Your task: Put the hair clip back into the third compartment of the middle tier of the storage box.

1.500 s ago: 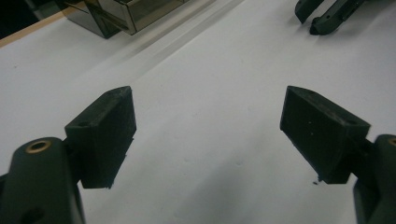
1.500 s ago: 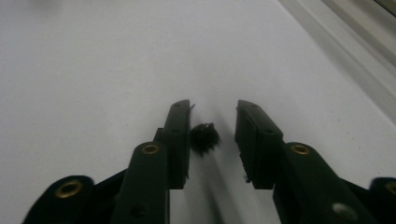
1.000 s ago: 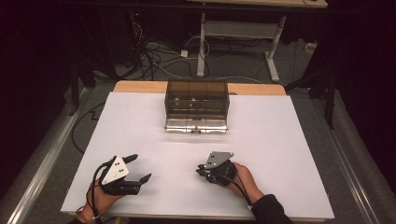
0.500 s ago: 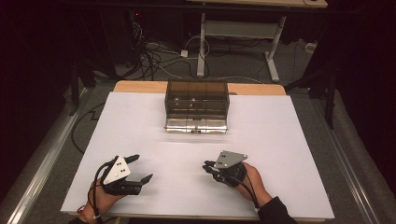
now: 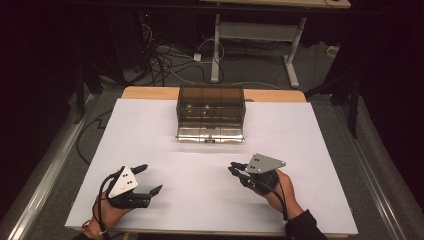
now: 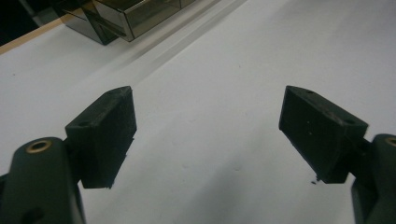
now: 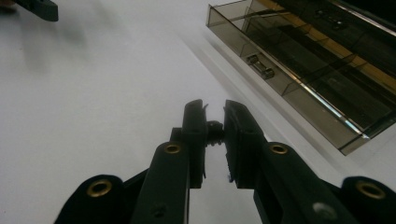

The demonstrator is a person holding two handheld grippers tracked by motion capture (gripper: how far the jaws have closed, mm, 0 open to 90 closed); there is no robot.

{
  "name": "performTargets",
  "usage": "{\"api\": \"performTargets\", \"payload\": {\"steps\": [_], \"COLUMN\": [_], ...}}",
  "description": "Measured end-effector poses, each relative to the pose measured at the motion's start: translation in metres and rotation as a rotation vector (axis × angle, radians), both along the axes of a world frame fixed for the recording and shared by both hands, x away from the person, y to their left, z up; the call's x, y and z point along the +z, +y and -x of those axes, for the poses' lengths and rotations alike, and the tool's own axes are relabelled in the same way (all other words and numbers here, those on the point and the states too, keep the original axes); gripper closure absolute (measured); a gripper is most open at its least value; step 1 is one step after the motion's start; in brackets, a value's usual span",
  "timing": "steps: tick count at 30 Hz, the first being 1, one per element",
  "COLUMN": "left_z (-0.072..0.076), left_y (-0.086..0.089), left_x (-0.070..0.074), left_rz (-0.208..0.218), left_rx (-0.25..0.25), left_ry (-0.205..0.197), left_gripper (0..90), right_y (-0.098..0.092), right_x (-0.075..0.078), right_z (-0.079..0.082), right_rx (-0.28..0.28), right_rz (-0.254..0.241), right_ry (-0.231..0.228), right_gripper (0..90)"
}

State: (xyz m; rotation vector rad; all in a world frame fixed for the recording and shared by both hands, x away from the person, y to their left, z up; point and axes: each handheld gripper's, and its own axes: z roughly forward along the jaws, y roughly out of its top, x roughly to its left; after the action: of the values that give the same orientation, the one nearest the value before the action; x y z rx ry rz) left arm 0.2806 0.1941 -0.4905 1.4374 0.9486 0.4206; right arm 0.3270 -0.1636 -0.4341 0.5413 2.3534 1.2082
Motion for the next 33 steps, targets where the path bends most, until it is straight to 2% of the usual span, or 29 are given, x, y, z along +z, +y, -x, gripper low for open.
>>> {"api": "performTargets", "payload": {"steps": [6,12,19,24,29,31,33], "left_z": [0.0,-0.002,-0.003,-0.005,-0.006,-0.005,-0.005], "left_y": [-0.001,0.005,0.003,0.0,0.003,0.003,0.003], "left_x": [0.0,0.0,-0.001,-0.004,-0.004,-0.004,-0.004], "left_rz": [0.004,-0.036,-0.021,0.011,-0.007,0.0,0.004], "left_rx": [0.001,-0.004,0.006,0.019,0.014,0.016,0.016], "left_ry": [0.001,-0.001,-0.001,0.002,-0.005,-0.006,-0.007], "left_gripper": [18.3,18.3,18.3,18.3,18.3,18.3,18.3], "right_y": [-0.009,-0.017,-0.025,-0.028,-0.025,-0.023,-0.017], "right_x": [0.006,0.006,0.01,0.016,0.021,0.025,0.029], "right_z": [-0.002,-0.009,-0.02,-0.034,-0.045,-0.051,-0.058], "right_rx": [-0.029,-0.078,-0.112,-0.146,-0.162,-0.167,-0.17], "right_rz": [-0.017,-0.026,-0.047,-0.066,-0.057,-0.062,-0.042], "right_ry": [-0.014,-0.028,-0.029,-0.028,-0.033,-0.028,-0.038], "right_gripper": [79.2,79.2,79.2,79.1,79.1,79.1,79.1]}}
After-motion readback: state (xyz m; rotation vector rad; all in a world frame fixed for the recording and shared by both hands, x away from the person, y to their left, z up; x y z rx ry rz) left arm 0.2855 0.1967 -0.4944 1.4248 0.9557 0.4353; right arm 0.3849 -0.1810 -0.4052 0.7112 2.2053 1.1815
